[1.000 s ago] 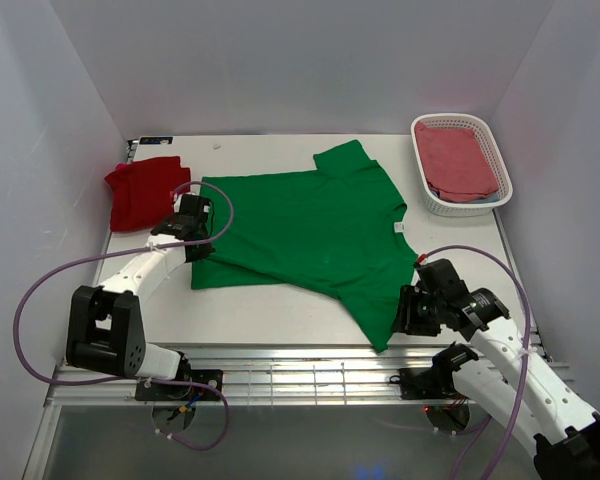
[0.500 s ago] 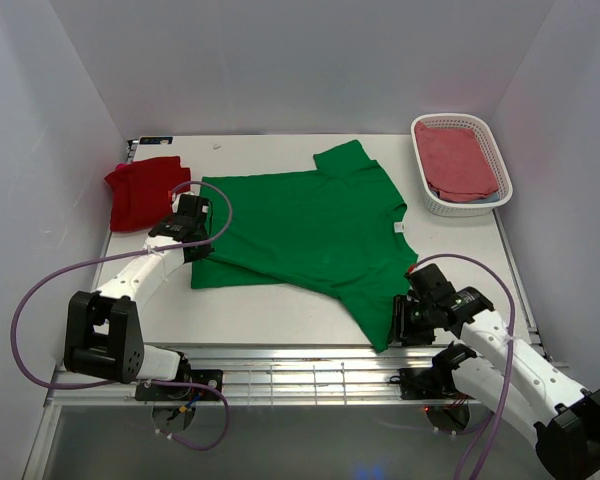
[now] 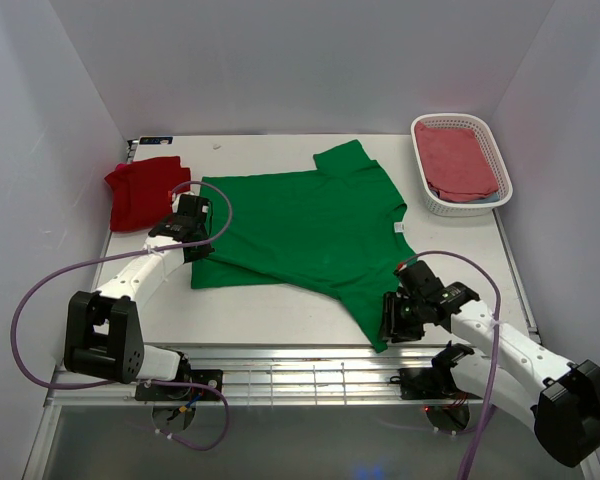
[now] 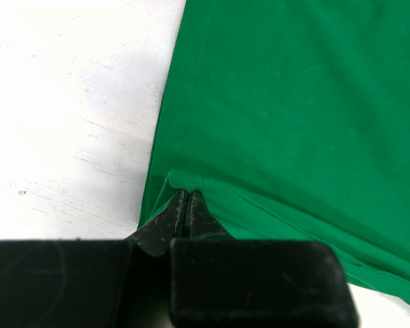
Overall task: Fold and stack the t-shirts
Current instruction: Fold the tshirt
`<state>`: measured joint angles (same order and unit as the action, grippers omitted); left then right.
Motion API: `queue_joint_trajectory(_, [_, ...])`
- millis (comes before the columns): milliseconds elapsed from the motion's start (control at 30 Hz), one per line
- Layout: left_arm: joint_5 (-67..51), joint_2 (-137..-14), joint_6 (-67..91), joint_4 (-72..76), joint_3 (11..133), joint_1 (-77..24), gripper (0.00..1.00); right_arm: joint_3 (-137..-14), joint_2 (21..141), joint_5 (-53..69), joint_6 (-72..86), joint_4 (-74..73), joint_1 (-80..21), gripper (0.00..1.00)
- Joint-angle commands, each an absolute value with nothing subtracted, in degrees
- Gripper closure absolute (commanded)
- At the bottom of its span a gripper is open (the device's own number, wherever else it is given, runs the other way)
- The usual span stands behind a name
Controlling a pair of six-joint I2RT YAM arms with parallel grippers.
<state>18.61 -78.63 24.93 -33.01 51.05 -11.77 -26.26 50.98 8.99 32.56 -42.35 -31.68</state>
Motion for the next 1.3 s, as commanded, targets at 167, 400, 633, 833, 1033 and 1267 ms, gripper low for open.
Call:
queue_joint_trajectory(167, [19.42, -77.96, 24.96, -33.05, 52.91, -11.43, 0.98, -24.17, 53.61, 9.40, 34.19, -38.06, -33.75, 0.53])
queue_joint_trajectory(400, [19.69, -78.40, 24.79, -32.61, 53.09, -11.43, 0.97, -23.64, 54.93, 9.32, 35.59, -37.36, -35.68, 0.64])
queue_joint_trajectory(633, [19.69, -78.49, 24.70, -32.34, 52.73, -11.51, 0.97, -23.64, 55.81, 8.97, 37.00, -37.35, -37.61, 0.89])
queue_joint_trajectory(833, [19.42, -77.70, 24.79, -32.34, 52.73, -11.51, 0.98, -30.40, 52.66, 4.66, 37.35, -45.07, -38.93, 0.92])
queue_joint_trajectory(1033, [19.95, -74.45, 25.31, -32.52, 53.35, -11.43, 0.99, -42.53, 52.81, 1.23, 36.30, -51.94, -39.11, 0.92])
queue_joint_trajectory(1267, [21.00, -73.04, 25.84, -32.96, 53.17, -11.51, 0.99, -45.44, 61.78, -2.45, 31.03, -46.85, -39.11, 0.92])
